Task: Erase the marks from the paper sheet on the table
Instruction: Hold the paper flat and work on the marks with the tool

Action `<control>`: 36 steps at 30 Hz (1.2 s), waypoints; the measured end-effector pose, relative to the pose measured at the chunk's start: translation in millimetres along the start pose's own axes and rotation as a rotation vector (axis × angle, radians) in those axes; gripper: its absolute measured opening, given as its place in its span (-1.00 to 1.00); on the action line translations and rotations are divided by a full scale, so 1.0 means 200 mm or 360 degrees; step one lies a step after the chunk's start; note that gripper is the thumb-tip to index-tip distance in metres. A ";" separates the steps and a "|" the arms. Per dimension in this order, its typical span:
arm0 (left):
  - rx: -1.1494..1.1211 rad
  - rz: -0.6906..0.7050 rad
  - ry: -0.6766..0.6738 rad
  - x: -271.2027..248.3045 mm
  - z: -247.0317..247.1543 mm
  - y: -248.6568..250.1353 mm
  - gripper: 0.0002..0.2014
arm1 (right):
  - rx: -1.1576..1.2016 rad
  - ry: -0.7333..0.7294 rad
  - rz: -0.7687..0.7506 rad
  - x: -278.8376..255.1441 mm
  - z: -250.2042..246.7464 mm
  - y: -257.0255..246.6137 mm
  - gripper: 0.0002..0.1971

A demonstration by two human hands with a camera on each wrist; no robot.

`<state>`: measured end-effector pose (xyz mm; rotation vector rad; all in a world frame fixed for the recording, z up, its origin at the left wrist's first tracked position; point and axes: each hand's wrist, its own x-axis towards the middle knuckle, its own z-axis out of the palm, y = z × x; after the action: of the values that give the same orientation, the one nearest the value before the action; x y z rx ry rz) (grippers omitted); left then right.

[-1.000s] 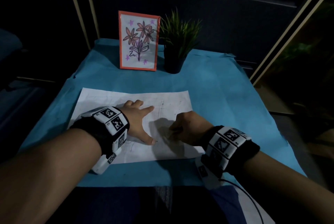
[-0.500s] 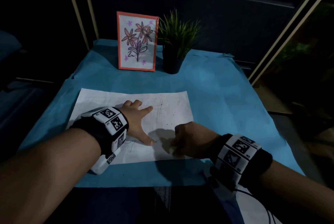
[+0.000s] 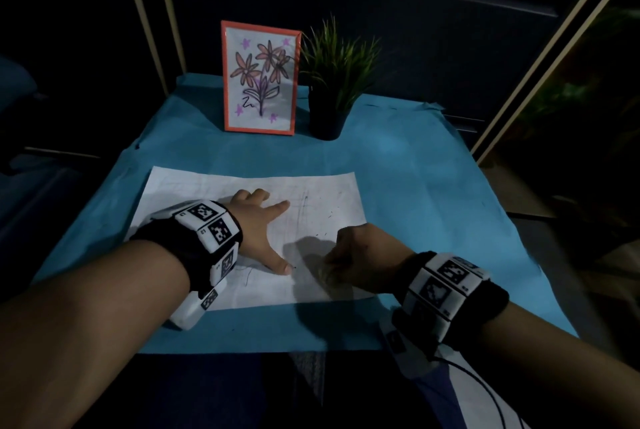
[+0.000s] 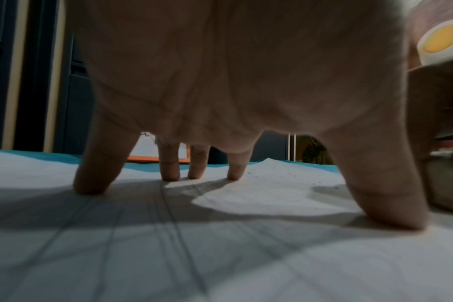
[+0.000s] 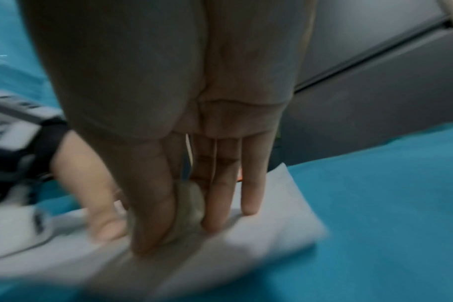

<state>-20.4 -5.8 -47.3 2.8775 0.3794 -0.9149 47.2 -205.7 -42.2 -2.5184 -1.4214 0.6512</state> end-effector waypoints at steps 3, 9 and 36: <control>0.0009 -0.0003 0.0000 0.00 0.00 0.00 0.21 | -0.0048 0.0021 -0.0084 -0.03 0.03 0.00 -0.82; -0.0012 -0.0004 0.0005 0.00 0.00 0.00 0.20 | -0.0010 -0.0023 0.0000 -0.01 0.00 0.00 -0.81; -0.0017 0.0020 0.0029 0.01 0.01 0.00 0.20 | -0.0074 -0.0087 0.0048 0.02 0.00 -0.09 -0.82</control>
<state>-20.4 -5.7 -50.9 2.8774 0.3663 -0.8824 36.4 -192.5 -36.4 -2.5815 -1.4353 0.7056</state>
